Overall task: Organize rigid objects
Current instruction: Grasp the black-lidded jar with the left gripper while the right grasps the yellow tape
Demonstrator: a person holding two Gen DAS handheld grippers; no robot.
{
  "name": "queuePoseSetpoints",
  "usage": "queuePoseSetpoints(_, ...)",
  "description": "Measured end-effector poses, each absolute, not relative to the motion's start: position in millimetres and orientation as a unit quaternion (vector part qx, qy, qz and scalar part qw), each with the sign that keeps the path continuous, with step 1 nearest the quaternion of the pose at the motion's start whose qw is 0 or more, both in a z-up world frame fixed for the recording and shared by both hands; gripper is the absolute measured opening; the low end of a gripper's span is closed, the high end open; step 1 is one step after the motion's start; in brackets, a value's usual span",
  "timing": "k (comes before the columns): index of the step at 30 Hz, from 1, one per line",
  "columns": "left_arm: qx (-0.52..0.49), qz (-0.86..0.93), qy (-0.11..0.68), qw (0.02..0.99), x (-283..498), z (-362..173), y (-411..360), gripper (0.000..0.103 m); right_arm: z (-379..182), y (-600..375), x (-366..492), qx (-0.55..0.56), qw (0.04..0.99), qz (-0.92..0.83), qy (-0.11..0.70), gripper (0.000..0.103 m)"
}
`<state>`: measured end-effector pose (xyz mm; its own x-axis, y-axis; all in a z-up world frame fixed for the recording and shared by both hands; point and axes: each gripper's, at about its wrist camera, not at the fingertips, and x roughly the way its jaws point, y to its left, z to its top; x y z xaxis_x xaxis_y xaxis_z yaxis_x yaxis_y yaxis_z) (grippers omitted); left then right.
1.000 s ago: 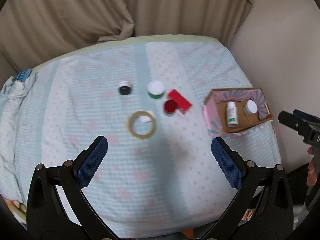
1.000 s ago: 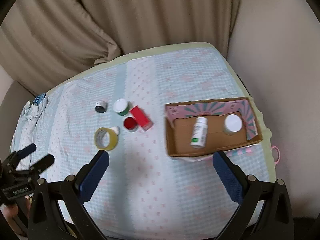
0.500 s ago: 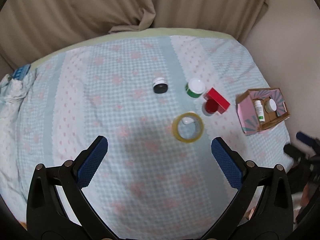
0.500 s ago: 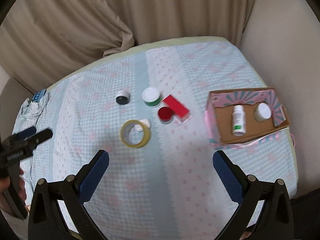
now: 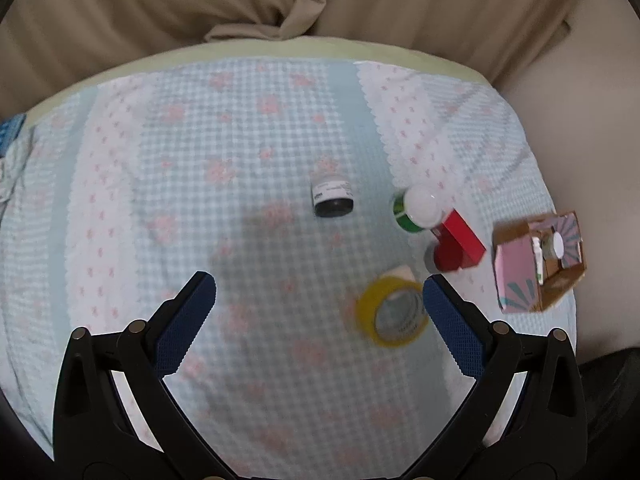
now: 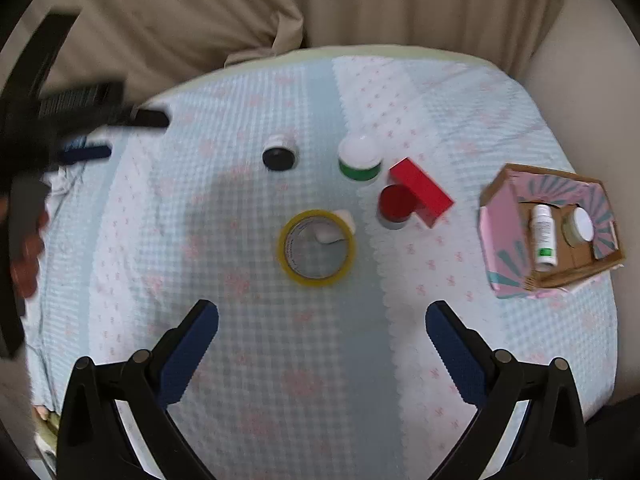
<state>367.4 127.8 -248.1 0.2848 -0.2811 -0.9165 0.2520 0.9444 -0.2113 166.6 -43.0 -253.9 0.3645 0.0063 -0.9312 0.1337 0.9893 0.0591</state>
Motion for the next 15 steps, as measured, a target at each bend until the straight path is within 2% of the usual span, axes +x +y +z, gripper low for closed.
queuePoseSetpoints(15,-0.018,-0.162,0.647,0.744,466,-396,59,0.103,-392,-37,234,0.099,0.800,-0.088,0.585,0.103)
